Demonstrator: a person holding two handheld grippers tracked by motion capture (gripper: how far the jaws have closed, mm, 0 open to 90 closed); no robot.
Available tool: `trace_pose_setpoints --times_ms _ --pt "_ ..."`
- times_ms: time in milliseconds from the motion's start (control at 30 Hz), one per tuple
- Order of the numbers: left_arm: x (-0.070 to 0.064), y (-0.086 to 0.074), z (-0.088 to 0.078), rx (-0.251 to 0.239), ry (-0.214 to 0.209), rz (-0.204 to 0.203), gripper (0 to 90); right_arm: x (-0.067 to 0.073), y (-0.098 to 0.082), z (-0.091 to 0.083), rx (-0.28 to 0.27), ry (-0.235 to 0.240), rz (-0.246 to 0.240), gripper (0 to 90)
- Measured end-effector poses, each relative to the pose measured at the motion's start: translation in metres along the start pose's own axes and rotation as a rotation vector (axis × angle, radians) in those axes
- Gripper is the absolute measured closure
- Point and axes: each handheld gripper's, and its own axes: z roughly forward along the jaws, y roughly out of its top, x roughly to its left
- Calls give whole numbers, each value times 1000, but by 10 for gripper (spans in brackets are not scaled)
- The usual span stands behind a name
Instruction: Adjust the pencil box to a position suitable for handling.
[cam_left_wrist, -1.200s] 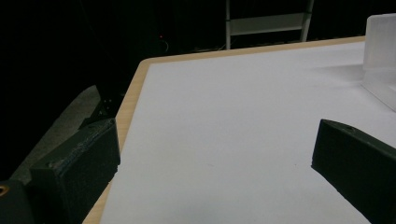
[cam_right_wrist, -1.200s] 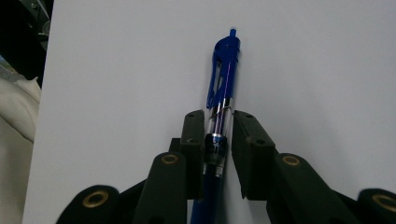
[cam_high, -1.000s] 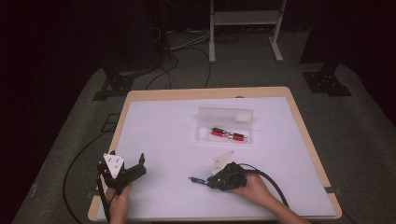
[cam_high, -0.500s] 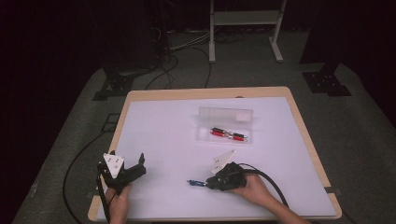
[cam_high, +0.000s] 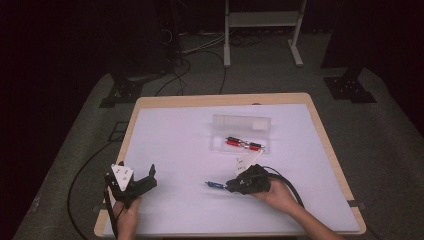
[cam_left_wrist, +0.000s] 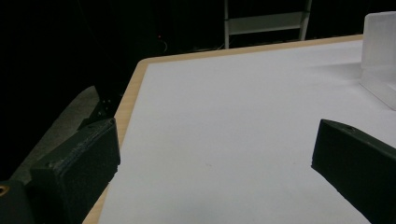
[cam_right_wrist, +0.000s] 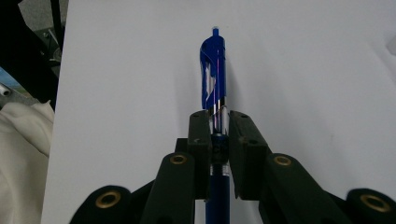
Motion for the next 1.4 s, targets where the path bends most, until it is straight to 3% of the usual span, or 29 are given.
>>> trace_pose_setpoints --times_ms 200,833,1167,1400 --pt "0 0 0 2 -2 5 4 -13 1 -11 -1 -13 5 786" --pt "1 0 0 -3 -5 3 4 -52 7 -39 -47 -36 82 786" --pt "2 -1 0 -9 -9 0 4 -74 20 -50 -31 -69 66 786" --pt "2 0 -1 -12 -11 -2 4 -102 33 -49 11 -98 30 786"
